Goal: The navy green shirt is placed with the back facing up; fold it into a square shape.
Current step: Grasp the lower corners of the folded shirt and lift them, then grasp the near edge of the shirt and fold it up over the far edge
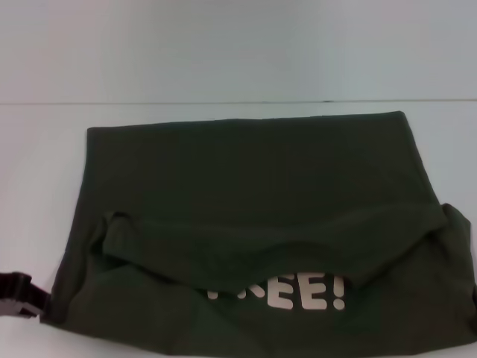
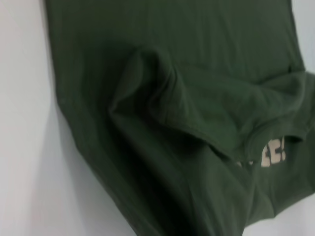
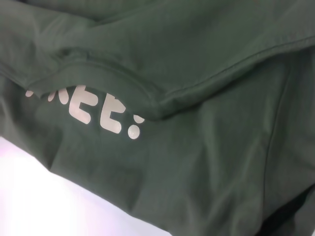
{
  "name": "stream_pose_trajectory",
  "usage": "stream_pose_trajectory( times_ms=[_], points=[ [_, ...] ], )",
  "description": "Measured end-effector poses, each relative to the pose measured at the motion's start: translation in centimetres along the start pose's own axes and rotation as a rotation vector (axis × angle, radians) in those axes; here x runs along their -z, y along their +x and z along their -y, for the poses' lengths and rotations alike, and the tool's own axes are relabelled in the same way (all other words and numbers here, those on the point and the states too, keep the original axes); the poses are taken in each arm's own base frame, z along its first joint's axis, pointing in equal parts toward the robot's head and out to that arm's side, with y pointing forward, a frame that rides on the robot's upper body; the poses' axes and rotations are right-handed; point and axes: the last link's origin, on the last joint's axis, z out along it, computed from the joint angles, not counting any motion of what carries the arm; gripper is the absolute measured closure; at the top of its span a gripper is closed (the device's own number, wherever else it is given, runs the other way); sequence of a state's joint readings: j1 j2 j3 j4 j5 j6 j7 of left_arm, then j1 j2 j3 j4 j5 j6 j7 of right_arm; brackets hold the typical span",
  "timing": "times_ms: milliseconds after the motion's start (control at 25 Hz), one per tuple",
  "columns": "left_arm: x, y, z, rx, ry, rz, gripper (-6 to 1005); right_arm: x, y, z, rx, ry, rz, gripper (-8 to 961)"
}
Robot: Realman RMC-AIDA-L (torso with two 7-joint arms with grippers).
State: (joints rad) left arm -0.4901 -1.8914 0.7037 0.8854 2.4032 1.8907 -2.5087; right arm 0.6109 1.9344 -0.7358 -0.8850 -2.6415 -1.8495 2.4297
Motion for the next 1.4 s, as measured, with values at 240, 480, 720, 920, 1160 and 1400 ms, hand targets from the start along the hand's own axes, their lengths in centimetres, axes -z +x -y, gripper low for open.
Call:
stream_pose_trajectory(
  times_ms=[240, 480, 720, 920, 1160, 1400],
  points=[
    [0.0, -0.6, 0.3, 0.010, 0.012, 0.033, 994, 0.5, 0.6, 0.4, -0.018, -0.007, 0.006, 951],
    [-0.2, -0.9, 0.7, 0.022, 0.035, 0.050, 994, 0.7, 0.5, 0.6, -0.020, -0.003, 0.013, 951],
    [-0.1, -0.9, 0.7, 0.024, 0.035, 0.046, 994, 0.7, 0.3, 0.6, -0.020, -0.001, 0.013, 951],
    [0.4, -0.4, 0.3, -0.007, -0.005, -0.002, 995, 1.2, -0.1, 0.3, -0.006, -0.048, 0.069, 951],
    [1.5, 3.9, -0.8, -0.018, -0.036, -0.182, 995, 3.5, -3.3, -0.2, 0.004, -0.136, 0.325, 950],
    [1.0, 9.2, -2.0, 0.008, 0.018, -0.322, 995, 4.7, -6.7, 1.8, -0.119, -0.109, 0.608, 950]
  ],
)
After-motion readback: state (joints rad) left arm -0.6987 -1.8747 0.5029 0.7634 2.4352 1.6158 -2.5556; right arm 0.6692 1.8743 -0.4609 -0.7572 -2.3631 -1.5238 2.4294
